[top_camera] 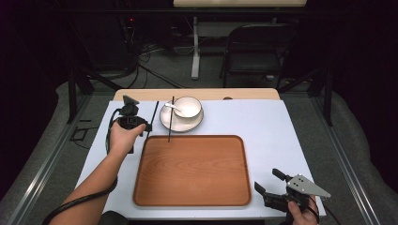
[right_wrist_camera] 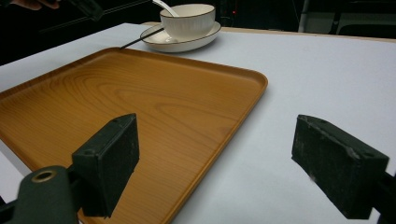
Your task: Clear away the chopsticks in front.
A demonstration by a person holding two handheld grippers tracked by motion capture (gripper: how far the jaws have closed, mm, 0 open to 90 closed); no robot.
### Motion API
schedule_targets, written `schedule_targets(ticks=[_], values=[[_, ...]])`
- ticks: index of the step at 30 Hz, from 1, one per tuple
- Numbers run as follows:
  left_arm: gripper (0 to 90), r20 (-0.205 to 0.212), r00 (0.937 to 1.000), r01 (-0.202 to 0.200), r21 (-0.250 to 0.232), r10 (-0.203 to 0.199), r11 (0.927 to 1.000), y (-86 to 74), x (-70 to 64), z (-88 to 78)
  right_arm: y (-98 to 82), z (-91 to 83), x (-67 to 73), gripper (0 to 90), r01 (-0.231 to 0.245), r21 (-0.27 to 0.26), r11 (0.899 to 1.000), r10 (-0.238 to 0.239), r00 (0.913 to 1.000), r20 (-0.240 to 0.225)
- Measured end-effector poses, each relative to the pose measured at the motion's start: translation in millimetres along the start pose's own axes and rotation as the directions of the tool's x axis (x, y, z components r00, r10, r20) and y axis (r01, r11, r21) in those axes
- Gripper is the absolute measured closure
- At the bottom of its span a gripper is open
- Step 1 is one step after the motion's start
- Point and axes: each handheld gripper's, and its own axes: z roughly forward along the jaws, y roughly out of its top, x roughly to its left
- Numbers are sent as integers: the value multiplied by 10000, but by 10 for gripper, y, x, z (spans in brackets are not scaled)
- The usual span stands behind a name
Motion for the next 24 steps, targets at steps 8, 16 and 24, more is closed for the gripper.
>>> schedule_targets(ticks=[8, 16, 24], values=[[858, 656, 9939, -894, 145, 883, 9959, -474, -99, -119, 1, 4, 6, 145, -15, 4, 10000, 15, 10000, 4], [858, 1011, 9831, -1582, 471, 1529, 9863, -814, -229, -22, 2, 9, 17, 145, -98, 17, 10000, 98, 10000, 20], [858, 654, 9779, -2039, 885, 1986, 9750, -968, -358, 196, 1, 7, 14, 145, -66, 1, 10000, 66, 10000, 22]])
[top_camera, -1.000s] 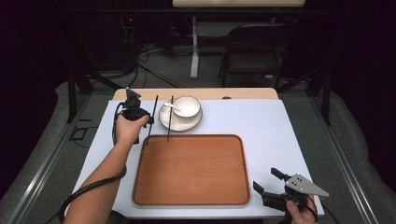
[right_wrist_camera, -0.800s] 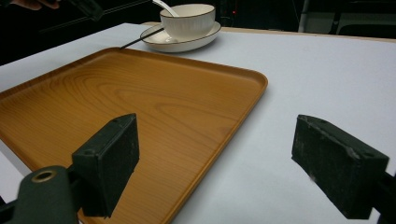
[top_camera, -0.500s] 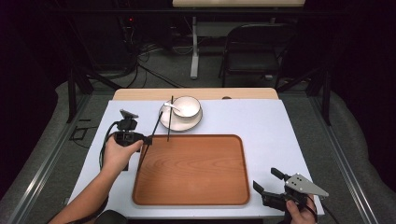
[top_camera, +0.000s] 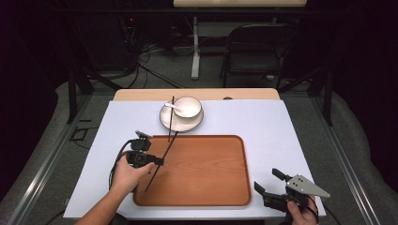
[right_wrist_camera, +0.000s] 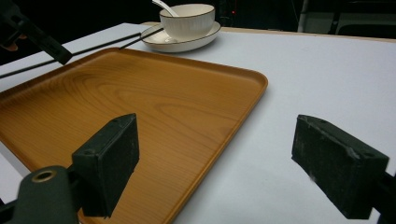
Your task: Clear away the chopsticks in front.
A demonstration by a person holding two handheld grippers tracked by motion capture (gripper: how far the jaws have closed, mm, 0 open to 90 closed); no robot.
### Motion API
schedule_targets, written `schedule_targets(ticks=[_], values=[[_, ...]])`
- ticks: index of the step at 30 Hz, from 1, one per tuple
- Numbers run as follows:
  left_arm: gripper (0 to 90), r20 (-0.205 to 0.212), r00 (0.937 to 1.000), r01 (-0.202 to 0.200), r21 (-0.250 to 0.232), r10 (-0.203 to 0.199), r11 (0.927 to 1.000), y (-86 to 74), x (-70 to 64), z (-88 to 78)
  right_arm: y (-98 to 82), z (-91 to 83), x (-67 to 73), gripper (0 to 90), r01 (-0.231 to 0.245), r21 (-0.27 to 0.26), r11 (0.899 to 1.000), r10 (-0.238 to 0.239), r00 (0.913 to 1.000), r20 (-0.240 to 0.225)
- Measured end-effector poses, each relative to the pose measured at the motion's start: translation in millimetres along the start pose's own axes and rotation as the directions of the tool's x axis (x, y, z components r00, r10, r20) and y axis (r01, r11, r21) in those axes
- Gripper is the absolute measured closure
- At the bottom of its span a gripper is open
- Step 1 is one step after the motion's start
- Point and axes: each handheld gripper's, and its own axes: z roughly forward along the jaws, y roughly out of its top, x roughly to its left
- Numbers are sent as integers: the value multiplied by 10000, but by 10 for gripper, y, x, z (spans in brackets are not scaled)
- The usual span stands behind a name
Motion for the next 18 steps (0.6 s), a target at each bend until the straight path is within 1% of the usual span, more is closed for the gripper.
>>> schedule_targets(ticks=[1, 2, 5, 7, 8, 14, 18], values=[[858, -89, 10000, 18, 30, -18, 10000, -6, -7, 34, 0, 1, -1, 145, -7, 1, 10000, 7, 10000, -5], [858, -89, 10000, 18, 30, -18, 10000, -6, -7, 34, 0, 1, -1, 145, -7, 1, 10000, 7, 10000, -5], [858, -220, 9998, 26, 186, -22, 9998, -20, -6, 113, 0, 0, 0, 145, 8, -1, 10000, -8, 10000, -9], [858, -269, 9996, 100, 315, -91, 9995, -33, 10, 157, 0, -2, 0, 145, 10, -10, 10000, -10, 10000, -5], [858, -276, 9995, 144, 297, -136, 9995, -40, 19, 169, 0, -3, -1, 145, 11, -15, 10000, -11, 10000, 1], [858, -395, 9990, 225, 413, -208, 9989, -60, 42, 190, 0, 0, 1, 145, 26, -8, 10000, -26, 10000, -12], [858, -443, 9985, 325, 400, -308, 9987, -57, 63, 188, 0, -1, 3, 145, 23, -15, 10000, -23, 10000, -2]])
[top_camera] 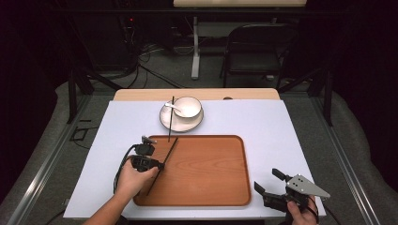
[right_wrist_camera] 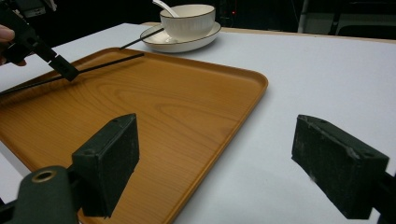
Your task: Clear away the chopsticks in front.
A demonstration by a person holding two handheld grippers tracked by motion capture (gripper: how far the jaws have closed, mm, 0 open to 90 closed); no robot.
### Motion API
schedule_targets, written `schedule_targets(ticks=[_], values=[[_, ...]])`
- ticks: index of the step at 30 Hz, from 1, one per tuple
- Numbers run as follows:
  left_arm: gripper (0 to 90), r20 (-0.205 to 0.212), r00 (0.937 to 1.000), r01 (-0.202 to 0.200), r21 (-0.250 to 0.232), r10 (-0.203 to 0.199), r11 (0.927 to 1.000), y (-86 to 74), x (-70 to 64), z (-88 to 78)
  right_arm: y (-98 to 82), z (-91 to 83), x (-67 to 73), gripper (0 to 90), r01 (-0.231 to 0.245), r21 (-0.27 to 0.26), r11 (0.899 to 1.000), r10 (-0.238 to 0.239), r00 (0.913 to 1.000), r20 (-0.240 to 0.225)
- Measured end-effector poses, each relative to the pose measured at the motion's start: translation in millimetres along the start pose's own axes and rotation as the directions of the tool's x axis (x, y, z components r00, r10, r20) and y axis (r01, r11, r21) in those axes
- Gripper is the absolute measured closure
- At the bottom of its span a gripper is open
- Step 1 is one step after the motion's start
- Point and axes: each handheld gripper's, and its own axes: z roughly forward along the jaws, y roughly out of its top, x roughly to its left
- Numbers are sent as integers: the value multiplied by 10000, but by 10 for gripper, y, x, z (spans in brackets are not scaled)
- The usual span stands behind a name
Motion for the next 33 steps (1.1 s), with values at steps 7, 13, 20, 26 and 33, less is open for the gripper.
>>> schedule_targets(ticks=[7, 13, 20, 26, 33], values=[[858, -21, 9999, 145, 83, -145, 9999, -7, 23, 10, 0, -1, -1, 145, 11, -8, 10000, -11, 10000, -4], [857, -43, 9999, 165, 124, -164, 9998, -11, 28, 28, 0, -1, 0, 145, 18, -17, 10000, -18, 10000, -5], [854, 52, 9998, 206, 188, -207, 9996, -16, 29, 42, 0, -1, 0, 145, 16, -15, 10000, -16, 10000, -7], [837, 147, 9995, 271, 101, -272, 9996, -22, 35, 46, 0, -4, 1, 145, 15, -23, 10000, -15, 10000, -1], [857, 60, 9998, 203, 98, -203, 9997, -21, 35, 44, 0, -3, 2, 145, 6, -28, 10000, -6, 10000, -3]])
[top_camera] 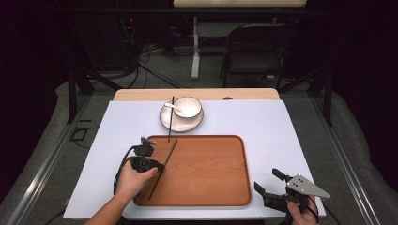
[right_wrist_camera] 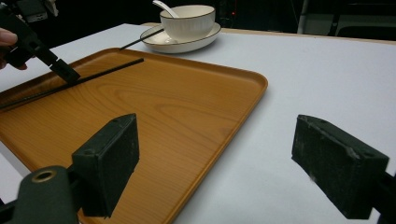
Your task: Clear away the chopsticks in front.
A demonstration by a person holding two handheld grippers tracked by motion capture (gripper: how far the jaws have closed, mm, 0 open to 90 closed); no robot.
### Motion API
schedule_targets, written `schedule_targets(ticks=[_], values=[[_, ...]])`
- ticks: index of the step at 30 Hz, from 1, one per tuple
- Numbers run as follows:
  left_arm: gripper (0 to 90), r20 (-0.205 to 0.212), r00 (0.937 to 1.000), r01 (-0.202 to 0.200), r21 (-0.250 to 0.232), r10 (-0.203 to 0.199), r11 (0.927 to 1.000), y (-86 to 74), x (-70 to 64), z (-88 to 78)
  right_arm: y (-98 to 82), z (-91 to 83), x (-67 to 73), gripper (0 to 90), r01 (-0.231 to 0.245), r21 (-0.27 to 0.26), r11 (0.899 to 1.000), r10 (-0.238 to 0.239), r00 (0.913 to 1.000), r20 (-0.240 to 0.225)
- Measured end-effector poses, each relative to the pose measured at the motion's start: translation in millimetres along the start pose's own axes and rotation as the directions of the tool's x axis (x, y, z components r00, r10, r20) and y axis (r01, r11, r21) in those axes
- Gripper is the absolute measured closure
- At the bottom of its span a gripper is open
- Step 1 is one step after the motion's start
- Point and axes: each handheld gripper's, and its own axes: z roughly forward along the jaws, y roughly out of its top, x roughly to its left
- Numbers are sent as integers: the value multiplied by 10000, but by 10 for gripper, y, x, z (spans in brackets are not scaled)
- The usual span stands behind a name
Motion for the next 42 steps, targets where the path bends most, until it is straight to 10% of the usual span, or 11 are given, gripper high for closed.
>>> schedule_targets(ticks=[21, 36, 42], values=[[754, 300, 9995, -62, -884, 89, 9961, 111, 9, -180, 0, 0, 1, 145, -17, 7, 10000, 17, 10000, 12], [464, -99, 9967, -797, -3047, 806, 9491, 492, 130, -424, 0, 4, -5, 145, -22, 30, 10000, 22, 10000, 0], [440, -376, 9974, -707, -3316, 617, 9408, 668, 199, -489, 0, 6, -6, 145, -55, 44, 10000, 55, 10000, -5]])
